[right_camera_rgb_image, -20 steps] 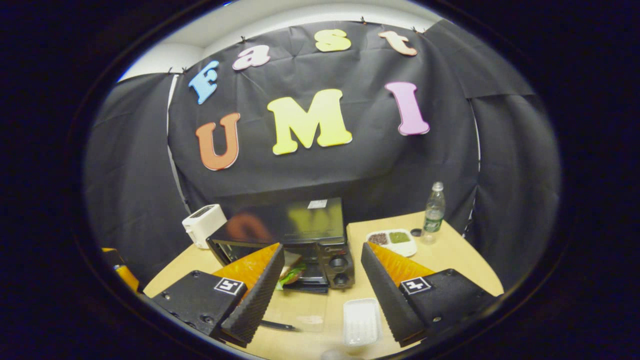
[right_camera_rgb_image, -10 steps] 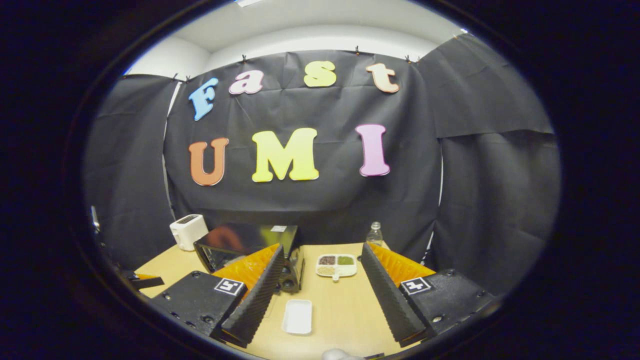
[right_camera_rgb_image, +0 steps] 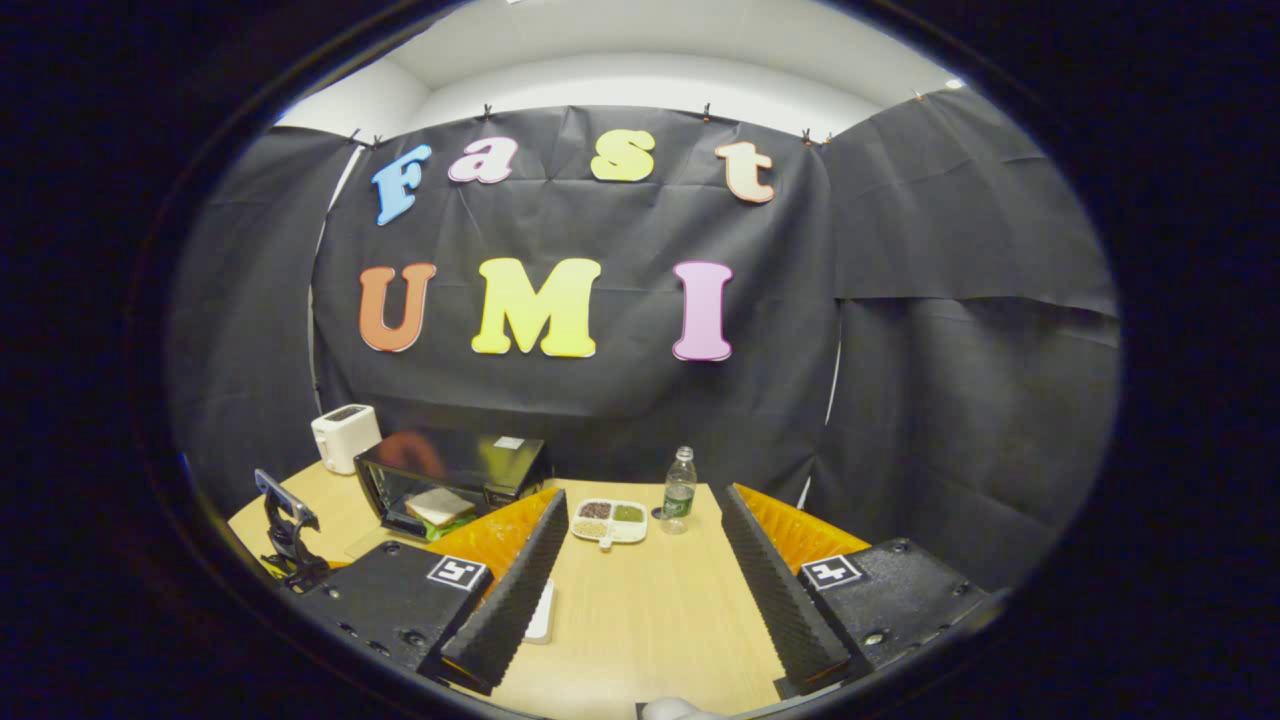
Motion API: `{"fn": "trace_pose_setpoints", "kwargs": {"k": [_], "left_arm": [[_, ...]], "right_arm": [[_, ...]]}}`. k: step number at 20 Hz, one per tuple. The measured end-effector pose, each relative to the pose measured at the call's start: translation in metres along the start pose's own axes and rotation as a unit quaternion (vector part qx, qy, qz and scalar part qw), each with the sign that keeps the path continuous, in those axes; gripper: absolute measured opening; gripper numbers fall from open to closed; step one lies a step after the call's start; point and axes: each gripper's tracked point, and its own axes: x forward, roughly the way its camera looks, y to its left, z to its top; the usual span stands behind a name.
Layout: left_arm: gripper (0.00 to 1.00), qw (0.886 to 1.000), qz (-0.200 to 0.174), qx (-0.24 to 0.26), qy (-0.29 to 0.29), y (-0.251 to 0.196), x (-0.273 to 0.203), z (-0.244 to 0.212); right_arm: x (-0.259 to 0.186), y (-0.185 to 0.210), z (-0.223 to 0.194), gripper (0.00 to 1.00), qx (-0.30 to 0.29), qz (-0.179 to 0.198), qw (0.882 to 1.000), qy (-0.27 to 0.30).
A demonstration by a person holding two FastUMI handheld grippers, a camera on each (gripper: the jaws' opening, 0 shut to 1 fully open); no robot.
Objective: Open the electric oven with the left hand, put the food in, and close the electric oven.
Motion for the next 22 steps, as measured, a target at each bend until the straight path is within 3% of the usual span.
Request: {"fn": "trace_pose_setpoints", "kwargs": {"k": [8, 20, 21, 22], "left_arm": [[0.96, 1.000, 0.010, 0.002, 0.020, 0.004, 0.043, -0.034], [0.95, 1.000, 0.003, -0.005, 0.026, 0.007, 0.048, -0.029], [1.00, 1.000, 0.003, -0.006, 0.023, 0.007, 0.046, -0.025], [0.96, 1.000, 0.003, -0.005, 0.020, 0.006, 0.044, -0.021]], "right_arm": [[-0.001, -0.013, -0.034, 0.98, -0.006, -0.013, 0.999, 0.044], [0.013, 0.002, -0.029, 0.99, -0.007, 0.009, 0.999, 0.046], [0.013, 0.003, -0.025, 0.99, -0.004, 0.010, 0.999, 0.044], [0.014, 0.004, -0.022, 0.98, -0.004, 0.011, 0.999, 0.042]]}}
